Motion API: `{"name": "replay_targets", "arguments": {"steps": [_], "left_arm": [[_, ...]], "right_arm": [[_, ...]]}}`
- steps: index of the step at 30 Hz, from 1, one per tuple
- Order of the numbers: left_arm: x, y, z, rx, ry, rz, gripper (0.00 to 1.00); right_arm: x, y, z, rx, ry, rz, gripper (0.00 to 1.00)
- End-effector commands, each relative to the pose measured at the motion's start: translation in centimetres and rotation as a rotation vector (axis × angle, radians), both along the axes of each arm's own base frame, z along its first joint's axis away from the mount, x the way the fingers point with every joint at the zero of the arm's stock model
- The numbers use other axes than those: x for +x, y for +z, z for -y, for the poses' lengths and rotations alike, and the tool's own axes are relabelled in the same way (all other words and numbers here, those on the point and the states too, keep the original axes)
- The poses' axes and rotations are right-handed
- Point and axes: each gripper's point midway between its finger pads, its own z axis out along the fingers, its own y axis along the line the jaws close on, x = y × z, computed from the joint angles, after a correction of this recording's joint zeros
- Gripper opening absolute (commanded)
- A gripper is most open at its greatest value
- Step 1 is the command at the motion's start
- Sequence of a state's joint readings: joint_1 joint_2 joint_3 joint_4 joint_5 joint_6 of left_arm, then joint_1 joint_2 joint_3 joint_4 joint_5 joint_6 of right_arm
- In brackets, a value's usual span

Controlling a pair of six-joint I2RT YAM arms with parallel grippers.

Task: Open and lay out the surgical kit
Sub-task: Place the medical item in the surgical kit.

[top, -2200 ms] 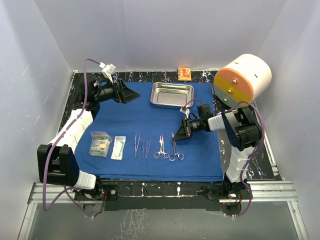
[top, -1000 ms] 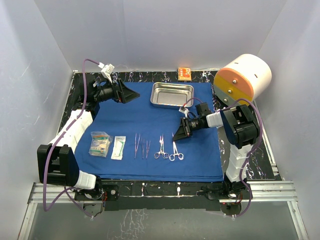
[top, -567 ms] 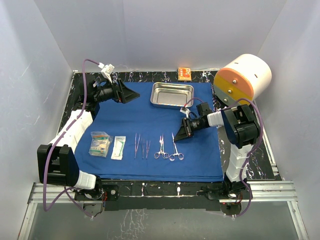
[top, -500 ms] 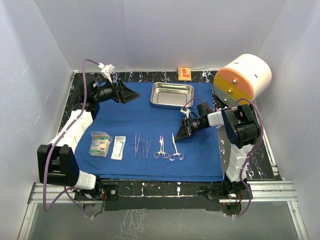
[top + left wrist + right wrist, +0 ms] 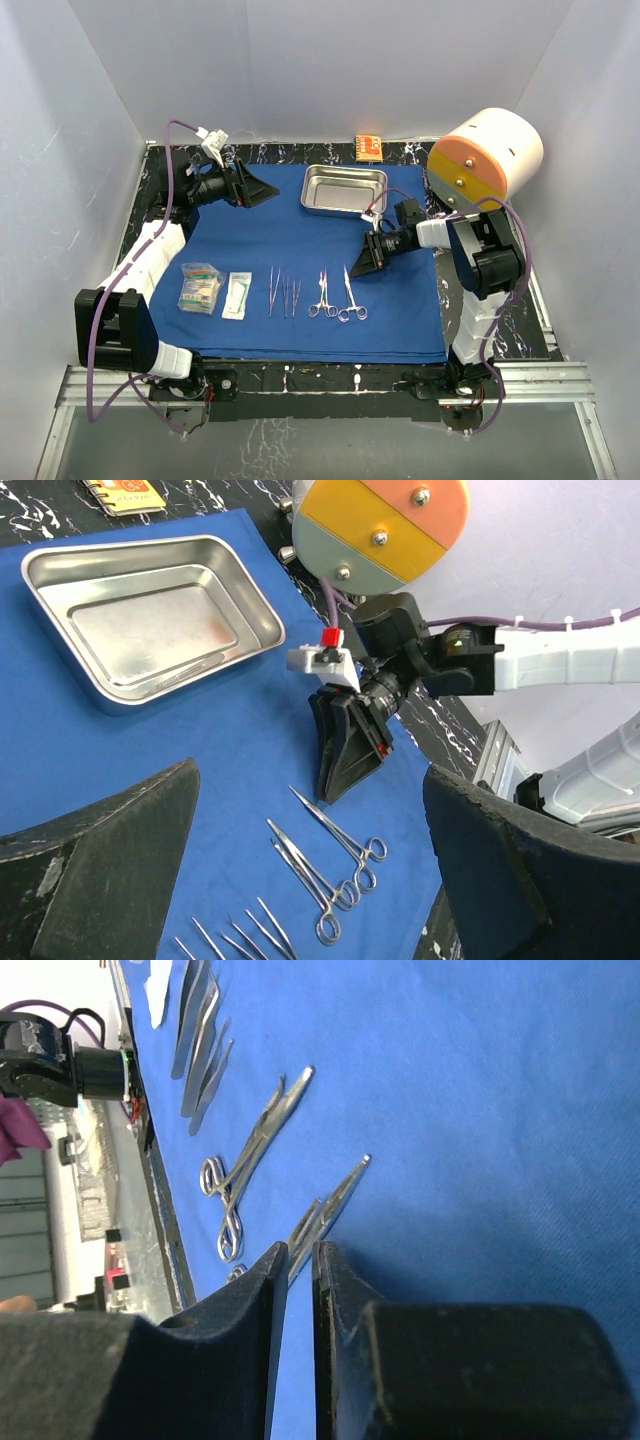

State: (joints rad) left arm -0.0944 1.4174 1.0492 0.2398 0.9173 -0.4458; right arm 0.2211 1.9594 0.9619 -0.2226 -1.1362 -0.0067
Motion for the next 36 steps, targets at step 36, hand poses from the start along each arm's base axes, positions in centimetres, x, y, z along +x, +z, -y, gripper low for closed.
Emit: {"name": "replay_targets", "arguments": {"steps": [36], "left_arm": [[2.2, -2.8, -3.2, 0.288, 0.105, 0.059, 0.91]], "right_arm": [[24.5, 9.6, 3.5, -0.557, -0.19, 0.853, 0.5]]}}
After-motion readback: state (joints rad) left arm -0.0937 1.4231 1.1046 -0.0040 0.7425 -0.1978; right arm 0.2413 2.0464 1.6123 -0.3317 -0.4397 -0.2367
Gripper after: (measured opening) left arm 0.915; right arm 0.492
